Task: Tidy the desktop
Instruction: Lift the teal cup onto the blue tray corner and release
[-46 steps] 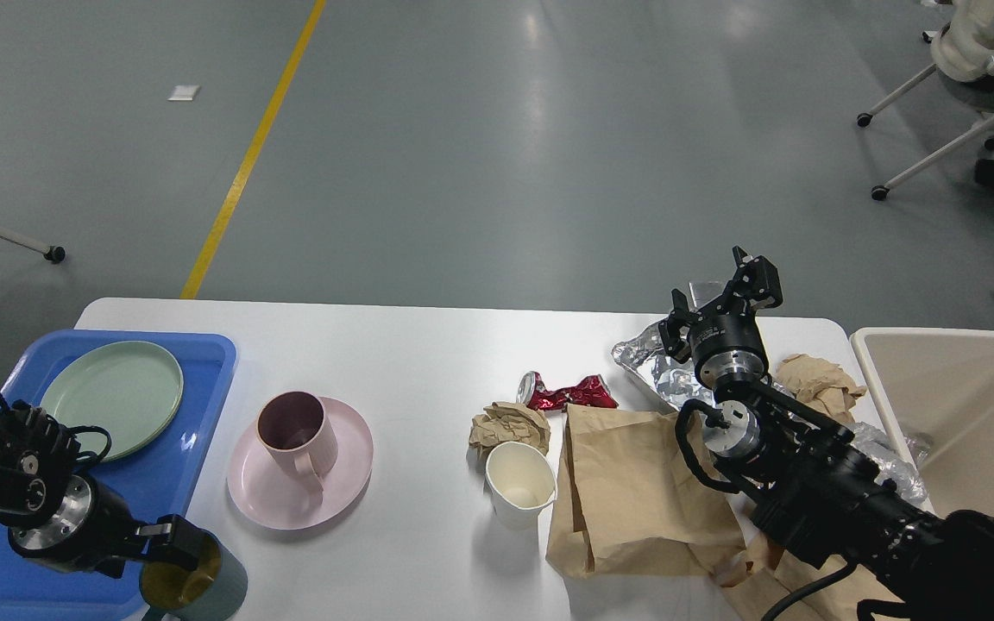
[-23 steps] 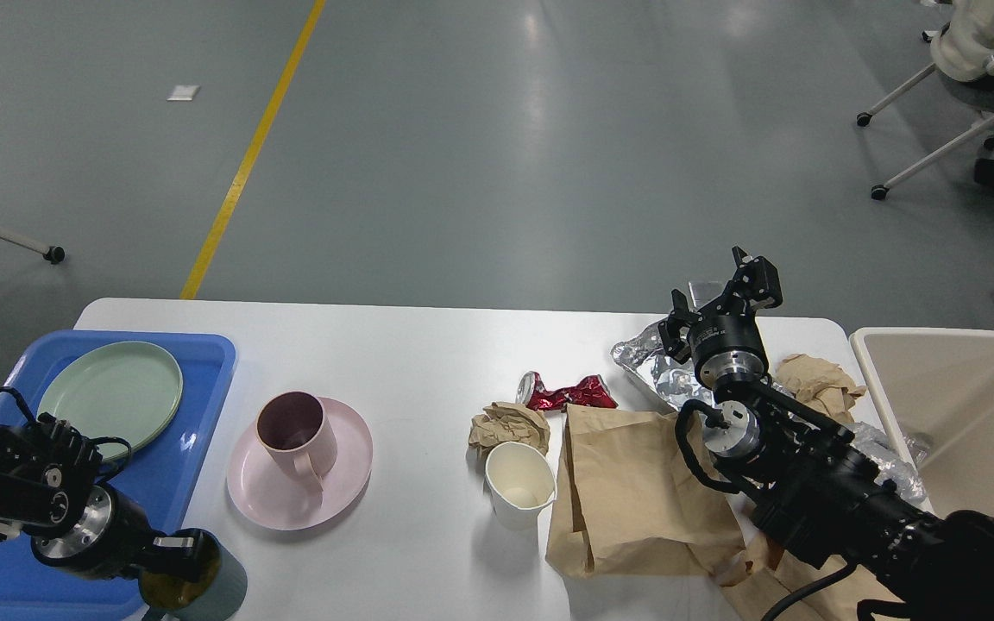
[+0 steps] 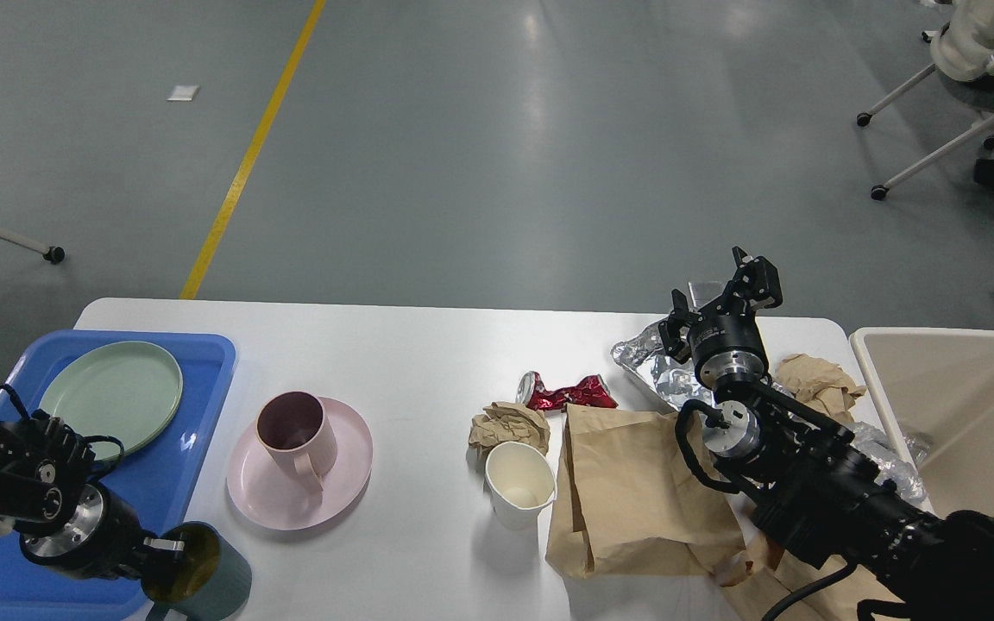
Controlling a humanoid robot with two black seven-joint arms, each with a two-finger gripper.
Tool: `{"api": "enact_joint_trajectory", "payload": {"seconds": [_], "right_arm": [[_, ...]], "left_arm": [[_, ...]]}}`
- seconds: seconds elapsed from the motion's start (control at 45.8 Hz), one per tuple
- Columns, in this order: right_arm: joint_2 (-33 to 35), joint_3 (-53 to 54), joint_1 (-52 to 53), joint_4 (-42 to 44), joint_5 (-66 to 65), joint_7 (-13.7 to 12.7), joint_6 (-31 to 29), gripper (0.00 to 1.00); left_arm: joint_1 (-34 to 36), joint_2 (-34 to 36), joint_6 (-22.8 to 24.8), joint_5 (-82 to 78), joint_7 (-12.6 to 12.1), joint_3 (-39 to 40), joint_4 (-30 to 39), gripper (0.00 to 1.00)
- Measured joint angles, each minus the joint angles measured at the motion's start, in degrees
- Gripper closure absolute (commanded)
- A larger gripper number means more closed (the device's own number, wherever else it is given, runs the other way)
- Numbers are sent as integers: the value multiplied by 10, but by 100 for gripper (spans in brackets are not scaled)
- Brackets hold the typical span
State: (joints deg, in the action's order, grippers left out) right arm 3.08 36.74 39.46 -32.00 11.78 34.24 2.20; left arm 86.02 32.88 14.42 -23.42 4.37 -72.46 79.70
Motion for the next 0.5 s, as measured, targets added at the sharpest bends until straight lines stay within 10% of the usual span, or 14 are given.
{"api": "enact_joint_trajectory", "payload": {"seconds": [0.502], "right_arm": [[0,0,0,1,0,0,0,0]], "left_arm": [[535,-12,254,7,8,-160,186,100]]}}
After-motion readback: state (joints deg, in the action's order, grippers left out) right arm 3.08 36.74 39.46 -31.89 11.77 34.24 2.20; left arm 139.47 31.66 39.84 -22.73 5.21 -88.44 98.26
